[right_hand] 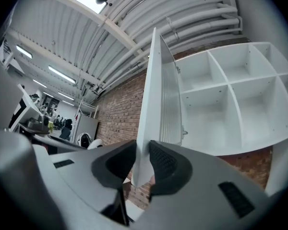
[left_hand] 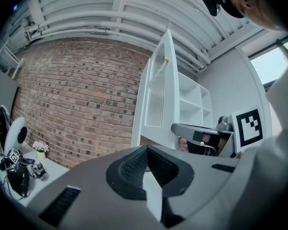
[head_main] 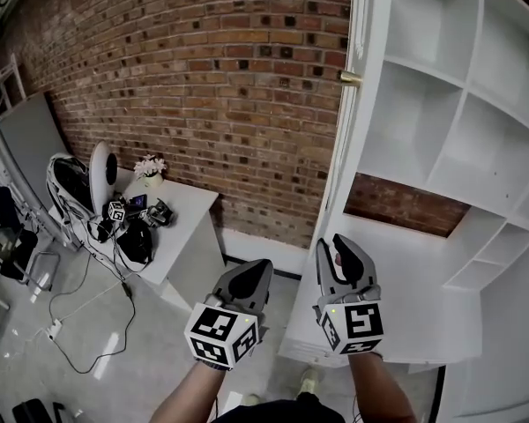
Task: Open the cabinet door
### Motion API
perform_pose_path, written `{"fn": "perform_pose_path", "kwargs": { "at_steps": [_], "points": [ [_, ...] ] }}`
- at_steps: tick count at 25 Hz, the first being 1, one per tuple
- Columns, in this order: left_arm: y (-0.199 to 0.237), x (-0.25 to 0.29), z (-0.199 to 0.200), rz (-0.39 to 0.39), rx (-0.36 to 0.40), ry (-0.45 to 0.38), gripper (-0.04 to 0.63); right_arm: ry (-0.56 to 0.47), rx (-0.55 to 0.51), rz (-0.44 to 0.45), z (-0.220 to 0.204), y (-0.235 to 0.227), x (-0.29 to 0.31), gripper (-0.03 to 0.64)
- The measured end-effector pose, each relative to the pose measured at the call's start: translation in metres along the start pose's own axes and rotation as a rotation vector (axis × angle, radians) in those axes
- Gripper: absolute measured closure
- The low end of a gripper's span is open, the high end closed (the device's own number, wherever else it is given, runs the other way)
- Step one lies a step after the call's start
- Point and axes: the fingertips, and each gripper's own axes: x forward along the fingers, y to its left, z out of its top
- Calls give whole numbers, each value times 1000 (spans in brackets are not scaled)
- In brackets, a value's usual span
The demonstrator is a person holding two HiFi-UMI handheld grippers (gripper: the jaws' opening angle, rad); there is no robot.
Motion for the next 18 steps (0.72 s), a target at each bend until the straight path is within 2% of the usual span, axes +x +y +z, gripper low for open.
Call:
{"fn": "perform_pose_path", "kwargs": {
  "at_steps": [9, 18],
  "points": [
    [15, -14, -1, 26, -9, -8, 592, 2, -18, 7, 0, 17, 13, 531],
    [3, -14, -5, -13, -17, -5, 592, 19, -25, 28, -1, 20, 4, 543]
  ]
}}
